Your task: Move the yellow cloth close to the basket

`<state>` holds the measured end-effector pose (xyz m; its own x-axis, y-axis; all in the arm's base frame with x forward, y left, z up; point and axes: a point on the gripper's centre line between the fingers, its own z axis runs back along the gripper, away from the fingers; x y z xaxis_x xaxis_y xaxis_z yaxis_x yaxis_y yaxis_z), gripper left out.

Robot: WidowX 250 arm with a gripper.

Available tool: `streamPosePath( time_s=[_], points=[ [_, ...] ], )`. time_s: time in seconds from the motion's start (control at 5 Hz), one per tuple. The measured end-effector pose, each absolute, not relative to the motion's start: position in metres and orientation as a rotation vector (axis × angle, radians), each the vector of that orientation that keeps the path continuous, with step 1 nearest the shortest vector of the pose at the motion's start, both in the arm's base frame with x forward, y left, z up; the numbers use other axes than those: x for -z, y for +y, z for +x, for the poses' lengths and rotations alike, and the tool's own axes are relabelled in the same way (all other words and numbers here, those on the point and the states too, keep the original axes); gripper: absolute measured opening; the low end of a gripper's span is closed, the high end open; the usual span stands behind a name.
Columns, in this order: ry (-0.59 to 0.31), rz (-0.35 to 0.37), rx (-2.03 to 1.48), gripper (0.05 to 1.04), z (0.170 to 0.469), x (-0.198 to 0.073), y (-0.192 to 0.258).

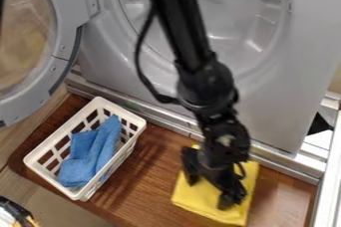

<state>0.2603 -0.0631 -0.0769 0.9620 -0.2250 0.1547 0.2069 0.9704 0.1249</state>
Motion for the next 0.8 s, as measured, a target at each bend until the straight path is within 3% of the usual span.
streamPosePath(
  time_s=[0.4, 0.8],
  points=[
    [-0.128, 0.156, 0.160, 1.001, 0.247, 0.076, -0.015],
    [-0.139, 0.163, 0.159, 1.000, 0.246, 0.062, -0.012]
  ],
)
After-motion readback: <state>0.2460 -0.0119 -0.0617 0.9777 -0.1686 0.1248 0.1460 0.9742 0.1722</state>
